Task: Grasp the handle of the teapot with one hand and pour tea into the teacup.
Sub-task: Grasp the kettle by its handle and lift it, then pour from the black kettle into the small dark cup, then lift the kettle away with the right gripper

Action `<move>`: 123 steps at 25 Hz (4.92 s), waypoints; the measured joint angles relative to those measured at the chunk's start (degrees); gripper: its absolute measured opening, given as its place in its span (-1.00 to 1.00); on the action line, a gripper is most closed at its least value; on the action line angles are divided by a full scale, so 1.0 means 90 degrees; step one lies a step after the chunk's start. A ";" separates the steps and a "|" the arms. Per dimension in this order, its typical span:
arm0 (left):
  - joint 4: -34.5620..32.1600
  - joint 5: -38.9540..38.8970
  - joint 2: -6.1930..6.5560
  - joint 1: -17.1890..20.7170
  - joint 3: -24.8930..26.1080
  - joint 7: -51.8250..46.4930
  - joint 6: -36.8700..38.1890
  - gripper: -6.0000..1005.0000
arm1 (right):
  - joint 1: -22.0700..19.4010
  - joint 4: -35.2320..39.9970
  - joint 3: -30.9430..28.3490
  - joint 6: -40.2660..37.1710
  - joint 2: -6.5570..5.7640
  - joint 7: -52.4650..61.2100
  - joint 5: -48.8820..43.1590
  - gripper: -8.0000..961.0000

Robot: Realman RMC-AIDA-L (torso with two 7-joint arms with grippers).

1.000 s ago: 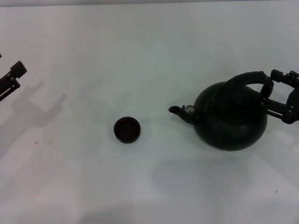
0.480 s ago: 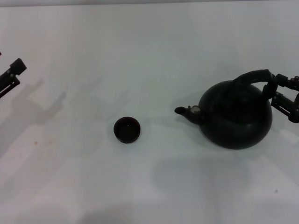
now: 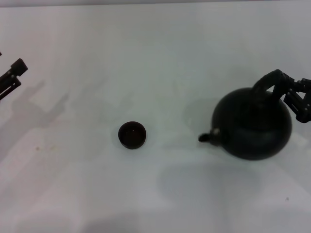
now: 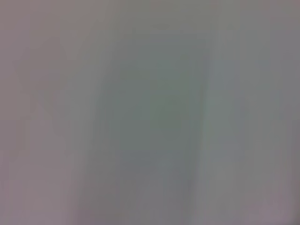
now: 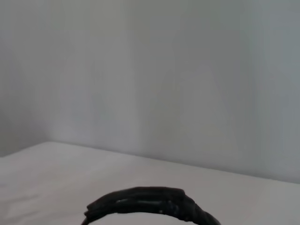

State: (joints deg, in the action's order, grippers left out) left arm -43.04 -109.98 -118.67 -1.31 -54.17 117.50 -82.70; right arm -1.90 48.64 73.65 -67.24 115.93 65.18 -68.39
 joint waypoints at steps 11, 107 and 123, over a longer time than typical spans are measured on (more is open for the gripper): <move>0.0492 -0.0004 0.0012 -0.0105 0.0219 0.0408 -0.0001 0.56 | 0.0355 -0.0403 0.0091 -0.0261 0.0011 -0.0069 0.0501 -0.71; 0.1687 0.0031 0.0041 -0.0438 0.0501 0.0831 0.0357 0.54 | -0.0546 0.4487 0.5757 0.6798 0.0020 -0.6233 0.2400 -0.77; 0.1719 0.0044 0.0042 -0.0510 0.0501 0.0832 0.0514 0.54 | -0.0357 0.4246 0.5499 0.6637 -0.0020 -0.5972 0.2867 -0.77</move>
State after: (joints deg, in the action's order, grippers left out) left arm -27.57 -109.59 -118.29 -5.90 -49.66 124.98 -78.07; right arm -5.11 86.85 123.14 -7.50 115.74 11.44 -42.58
